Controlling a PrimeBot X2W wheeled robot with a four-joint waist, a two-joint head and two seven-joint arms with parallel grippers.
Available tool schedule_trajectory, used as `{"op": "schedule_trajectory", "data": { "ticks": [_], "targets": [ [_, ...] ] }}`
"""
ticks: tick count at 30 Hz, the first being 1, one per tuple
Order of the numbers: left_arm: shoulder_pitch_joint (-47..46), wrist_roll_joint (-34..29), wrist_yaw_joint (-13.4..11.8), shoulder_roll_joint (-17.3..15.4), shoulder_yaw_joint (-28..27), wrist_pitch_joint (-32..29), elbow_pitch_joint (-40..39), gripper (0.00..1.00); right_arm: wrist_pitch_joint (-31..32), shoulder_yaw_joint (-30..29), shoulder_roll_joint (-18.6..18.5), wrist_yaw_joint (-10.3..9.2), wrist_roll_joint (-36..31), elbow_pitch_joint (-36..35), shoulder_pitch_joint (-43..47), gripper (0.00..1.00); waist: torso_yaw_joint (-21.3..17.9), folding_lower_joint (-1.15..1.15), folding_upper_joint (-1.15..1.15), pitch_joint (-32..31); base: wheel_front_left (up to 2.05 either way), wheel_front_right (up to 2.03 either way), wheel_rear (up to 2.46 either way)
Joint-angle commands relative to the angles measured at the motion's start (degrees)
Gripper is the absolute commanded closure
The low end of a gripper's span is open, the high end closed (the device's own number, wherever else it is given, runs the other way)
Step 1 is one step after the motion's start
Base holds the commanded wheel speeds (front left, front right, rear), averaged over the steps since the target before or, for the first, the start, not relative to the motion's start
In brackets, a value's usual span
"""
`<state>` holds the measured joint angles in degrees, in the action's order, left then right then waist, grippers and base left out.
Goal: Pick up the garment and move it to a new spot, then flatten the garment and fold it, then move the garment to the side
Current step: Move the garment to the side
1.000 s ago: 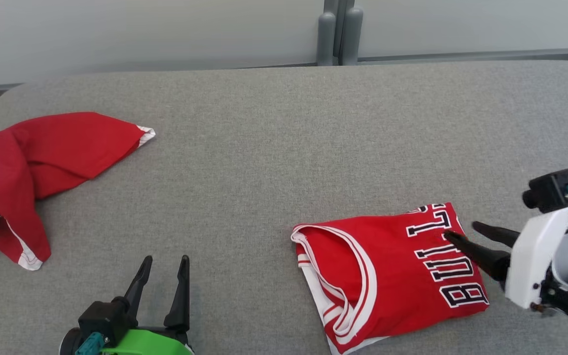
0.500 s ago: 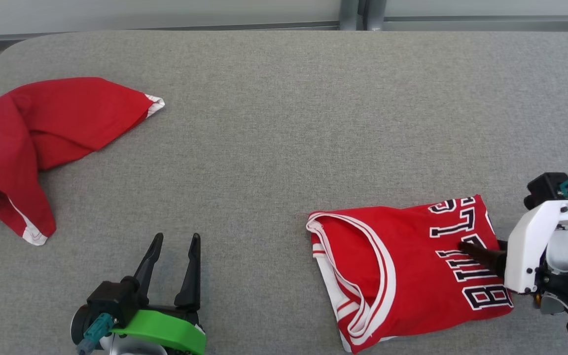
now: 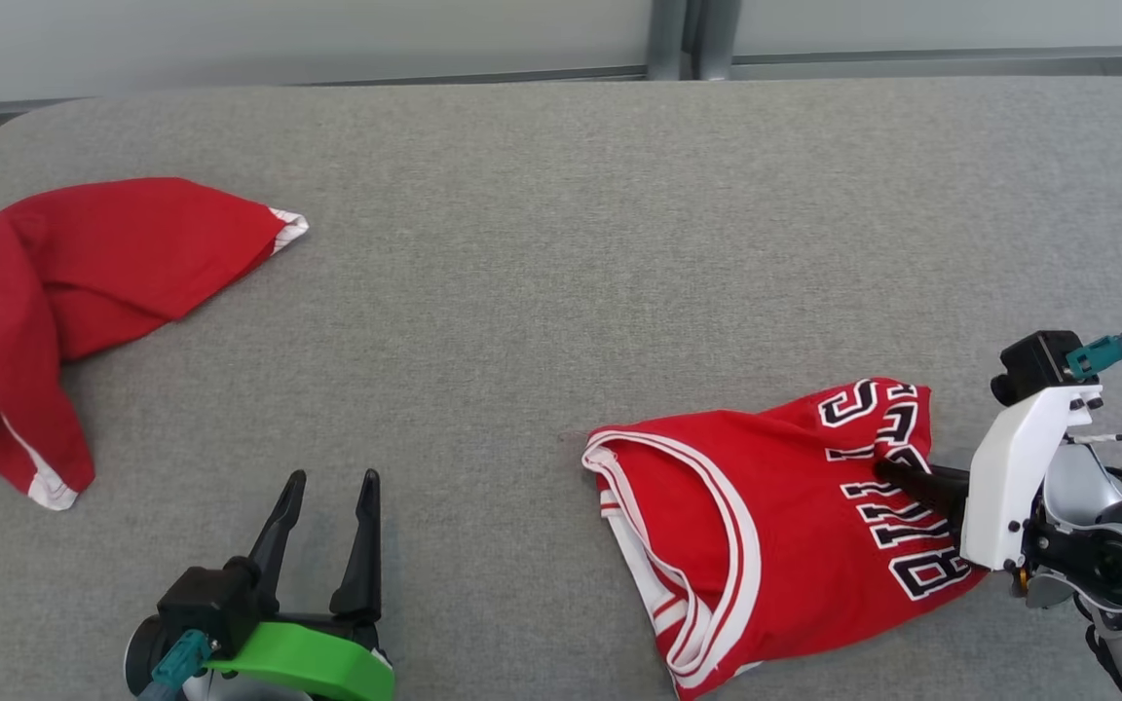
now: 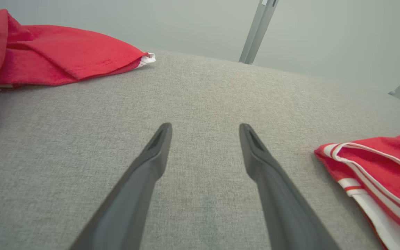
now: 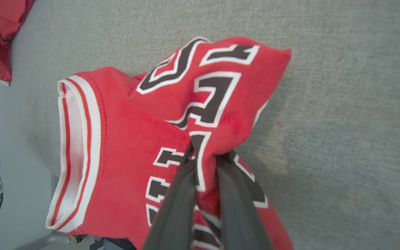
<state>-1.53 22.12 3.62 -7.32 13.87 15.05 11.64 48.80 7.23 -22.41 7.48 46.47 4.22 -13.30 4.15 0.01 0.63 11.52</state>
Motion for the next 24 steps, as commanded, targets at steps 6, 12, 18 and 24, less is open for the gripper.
{"op": "schedule_trajectory", "data": {
  "ticks": [6,12,18,24],
  "targets": [
    [1.2,-1.1,-0.4,-0.8,-0.6,0.1,-1.4,0.0,-2.4,-0.5,-1.4,0.02,1.8,1.0,-0.2,1.0,-7.6,-0.01,-0.63,-1.5,0.0,0.0,0.0],
    [1.4,-1.4,-1.0,-1.9,-0.8,-0.2,-3.1,0.0,-6.4,-1.3,-3.6,0.02,0.0,3.5,1.9,1.0,-14.8,-0.01,-0.63,-1.4,0.0,0.0,0.0],
    [2.4,-1.2,-1.5,-2.3,-0.5,-1.1,-4.8,0.0,-10.5,0.0,-4.3,0.02,-1.3,6.5,1.9,1.0,-20.0,-0.01,-0.63,-0.8,0.0,0.0,0.0],
    [2.4,-1.5,-2.3,-3.1,-0.8,-1.9,-7.2,0.0,-14.8,5.6,-5.5,0.02,-5.0,8.5,-4.5,1.0,-21.6,-0.01,-0.63,1.2,0.0,0.0,0.0]
  ]
}}
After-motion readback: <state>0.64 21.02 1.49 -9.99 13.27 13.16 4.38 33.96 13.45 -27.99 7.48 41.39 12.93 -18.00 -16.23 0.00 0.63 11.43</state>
